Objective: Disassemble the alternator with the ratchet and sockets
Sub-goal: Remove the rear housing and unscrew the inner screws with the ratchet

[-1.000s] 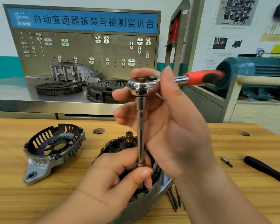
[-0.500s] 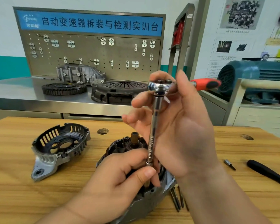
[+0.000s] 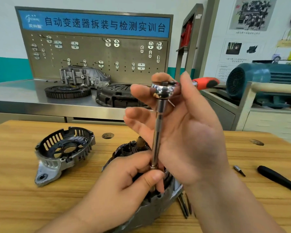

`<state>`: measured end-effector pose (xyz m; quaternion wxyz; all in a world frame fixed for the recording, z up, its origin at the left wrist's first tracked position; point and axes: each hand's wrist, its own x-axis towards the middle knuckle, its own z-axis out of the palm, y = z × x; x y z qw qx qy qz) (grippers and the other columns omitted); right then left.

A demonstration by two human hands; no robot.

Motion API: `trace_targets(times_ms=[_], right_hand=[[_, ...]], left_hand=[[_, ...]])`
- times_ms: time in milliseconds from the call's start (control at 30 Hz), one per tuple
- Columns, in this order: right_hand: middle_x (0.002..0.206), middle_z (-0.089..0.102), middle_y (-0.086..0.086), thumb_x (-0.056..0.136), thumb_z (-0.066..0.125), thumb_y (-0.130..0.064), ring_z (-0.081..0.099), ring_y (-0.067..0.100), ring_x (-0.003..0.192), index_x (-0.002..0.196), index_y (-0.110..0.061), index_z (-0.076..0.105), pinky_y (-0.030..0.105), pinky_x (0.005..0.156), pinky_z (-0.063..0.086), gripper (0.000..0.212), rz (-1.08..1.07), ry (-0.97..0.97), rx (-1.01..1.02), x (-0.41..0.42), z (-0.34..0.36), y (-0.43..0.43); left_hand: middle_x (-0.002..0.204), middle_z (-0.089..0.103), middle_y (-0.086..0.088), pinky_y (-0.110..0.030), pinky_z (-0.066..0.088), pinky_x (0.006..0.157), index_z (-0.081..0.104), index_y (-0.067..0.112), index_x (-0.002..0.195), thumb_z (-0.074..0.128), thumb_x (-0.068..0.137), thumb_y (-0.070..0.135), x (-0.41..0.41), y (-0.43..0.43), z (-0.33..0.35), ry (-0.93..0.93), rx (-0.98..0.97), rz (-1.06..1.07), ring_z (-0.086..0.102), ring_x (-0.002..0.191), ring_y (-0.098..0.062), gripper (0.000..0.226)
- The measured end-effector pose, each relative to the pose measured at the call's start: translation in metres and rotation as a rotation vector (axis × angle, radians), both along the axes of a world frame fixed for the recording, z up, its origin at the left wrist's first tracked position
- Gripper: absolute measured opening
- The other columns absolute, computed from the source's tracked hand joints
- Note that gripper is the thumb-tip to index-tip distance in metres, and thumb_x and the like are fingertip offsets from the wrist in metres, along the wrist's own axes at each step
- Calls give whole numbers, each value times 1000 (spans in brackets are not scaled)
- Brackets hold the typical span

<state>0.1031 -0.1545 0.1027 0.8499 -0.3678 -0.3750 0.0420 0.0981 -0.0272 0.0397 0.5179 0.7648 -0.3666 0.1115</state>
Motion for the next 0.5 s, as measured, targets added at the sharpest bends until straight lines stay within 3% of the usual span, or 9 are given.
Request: trace_targets(times_ms=[67, 133, 200, 267, 367, 433, 500], right_hand=[[94, 72, 8, 88, 48, -37, 69, 23, 81, 96, -12, 63, 36, 87, 54, 30, -284, -184, -85, -1, 1, -1], [95, 69, 16, 93, 51, -16, 68, 28, 89, 99, 0, 64, 39, 85, 53, 21, -862, -513, -323, 4, 1, -4], [95, 67, 24, 95, 44, -1, 67, 37, 92, 99, 9, 63, 47, 84, 53, 22, -1072, -558, -479, 11, -3, -5], [100, 70, 15, 95, 49, -15, 69, 30, 84, 100, -2, 65, 40, 79, 57, 21, -848, -409, -243, 6, -1, -2], [104, 72, 2, 91, 45, -35, 70, 21, 72, 96, -15, 63, 34, 80, 56, 28, -157, -38, -7, 1, 1, 0], [99, 74, 0, 89, 44, -39, 70, 17, 70, 96, -16, 62, 32, 79, 55, 29, 1, 80, 29, 5, 0, -4], [96, 74, 1, 86, 47, -39, 69, 16, 70, 95, -15, 63, 30, 78, 55, 30, -55, 60, 16, 5, 1, -4]], left_hand=[[71, 69, 6, -29, 52, 64, 64, 22, 87, 52, 84, 38, 0, -1, -1, 20, -21, 9, 64, 65, -13, 20], [71, 69, 6, -23, 50, 65, 65, 21, 85, 53, 83, 39, 1, -1, -2, 51, -37, 0, 64, 68, -11, 22], [72, 69, 7, -22, 49, 69, 65, 22, 86, 52, 84, 40, 1, -1, -3, 66, -29, -9, 65, 72, -13, 23], [75, 70, 9, -21, 49, 69, 65, 25, 89, 50, 86, 41, 2, -1, -1, 56, -1, -9, 66, 75, -14, 22], [82, 71, 10, -18, 48, 71, 66, 27, 90, 46, 89, 40, 1, 0, 1, 50, 11, -38, 67, 80, -13, 24], [79, 71, 9, -24, 49, 67, 66, 25, 89, 46, 88, 41, 1, 0, 1, 38, 26, -33, 65, 74, -15, 25], [75, 70, 6, -36, 49, 64, 64, 23, 88, 48, 87, 41, 1, -1, 0, 32, 15, -12, 62, 67, -23, 24]])
